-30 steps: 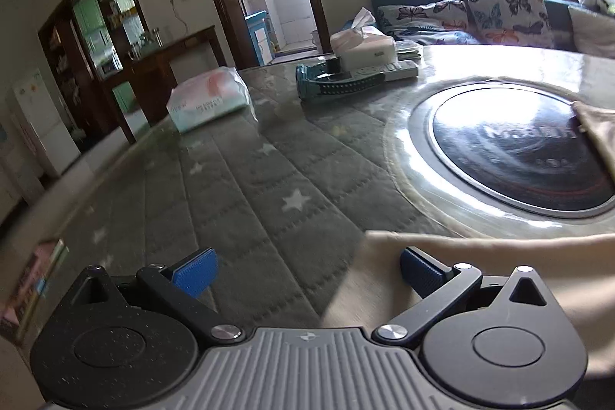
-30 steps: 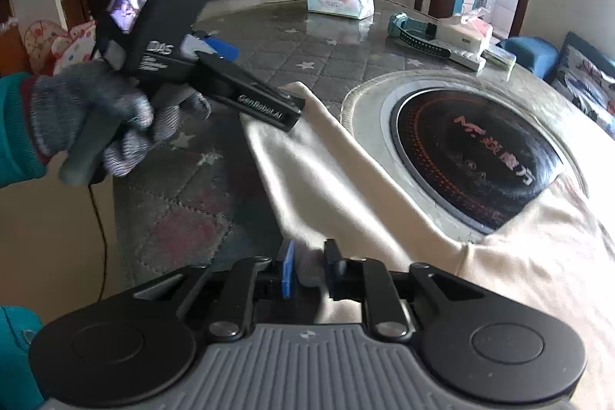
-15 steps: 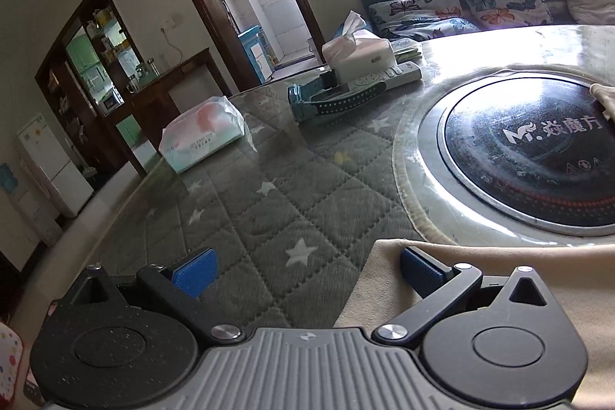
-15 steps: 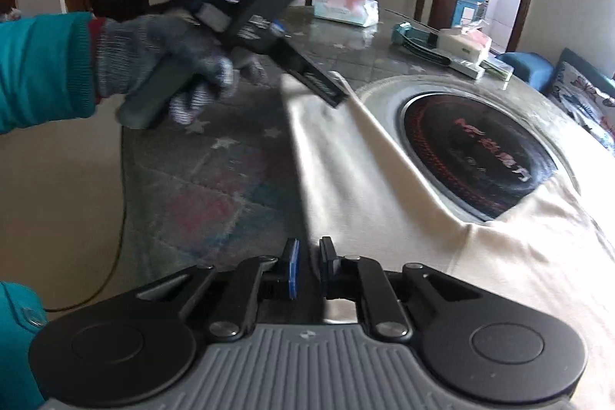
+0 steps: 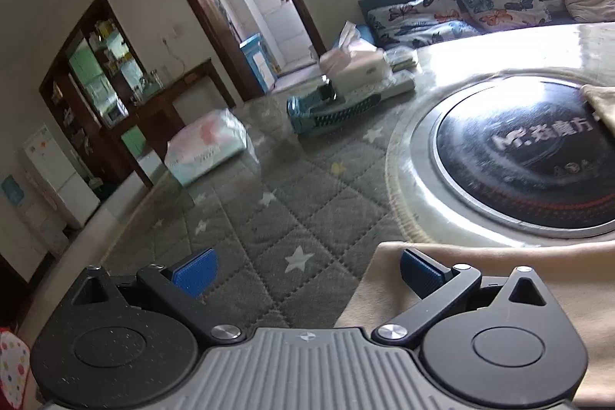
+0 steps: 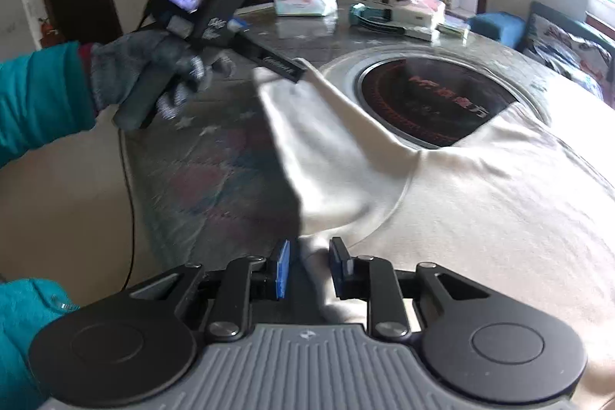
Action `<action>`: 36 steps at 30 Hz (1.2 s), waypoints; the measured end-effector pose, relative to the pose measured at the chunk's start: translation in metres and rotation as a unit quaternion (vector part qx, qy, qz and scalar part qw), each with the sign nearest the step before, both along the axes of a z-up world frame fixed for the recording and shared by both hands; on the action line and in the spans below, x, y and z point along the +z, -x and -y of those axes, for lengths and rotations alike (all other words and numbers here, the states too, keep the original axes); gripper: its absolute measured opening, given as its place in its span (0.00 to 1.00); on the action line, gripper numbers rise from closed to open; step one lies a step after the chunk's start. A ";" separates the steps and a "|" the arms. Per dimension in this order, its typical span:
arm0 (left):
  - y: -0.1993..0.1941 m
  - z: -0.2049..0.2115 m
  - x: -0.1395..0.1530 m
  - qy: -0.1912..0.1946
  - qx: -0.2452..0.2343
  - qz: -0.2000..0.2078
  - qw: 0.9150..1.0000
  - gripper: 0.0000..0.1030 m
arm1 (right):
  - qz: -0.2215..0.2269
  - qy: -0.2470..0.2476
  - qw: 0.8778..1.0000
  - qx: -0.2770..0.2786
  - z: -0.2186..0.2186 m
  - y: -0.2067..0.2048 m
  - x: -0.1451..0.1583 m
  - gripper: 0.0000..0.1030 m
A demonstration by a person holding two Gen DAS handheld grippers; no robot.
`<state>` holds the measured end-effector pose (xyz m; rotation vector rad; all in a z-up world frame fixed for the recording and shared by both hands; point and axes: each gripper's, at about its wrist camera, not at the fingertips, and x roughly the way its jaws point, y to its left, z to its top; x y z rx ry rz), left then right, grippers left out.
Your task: Fold clothes
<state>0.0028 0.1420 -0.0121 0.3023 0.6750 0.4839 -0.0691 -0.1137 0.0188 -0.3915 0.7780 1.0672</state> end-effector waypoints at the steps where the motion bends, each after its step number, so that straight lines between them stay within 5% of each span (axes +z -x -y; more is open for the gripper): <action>1: 0.003 0.005 0.003 0.000 -0.006 0.004 1.000 1.00 | 0.002 -0.005 1.000 0.002 0.003 0.003 0.002 0.22; 8: 0.018 0.032 0.026 0.055 -0.048 0.029 0.997 1.00 | 0.015 -0.029 0.998 -0.061 0.046 0.001 0.017 0.22; 18: 0.038 0.124 0.025 0.129 -0.207 0.016 0.970 1.00 | -0.027 0.004 0.989 -0.146 0.106 0.003 -0.001 0.22; 27: 0.049 0.194 0.002 0.078 -0.320 0.003 0.944 1.00 | -0.005 0.003 0.991 -0.136 0.122 0.017 0.007 0.22; 36: 0.065 0.215 -0.020 0.016 -0.352 -0.005 0.936 1.00 | 0.001 -0.014 0.988 -0.155 0.136 0.023 0.015 0.22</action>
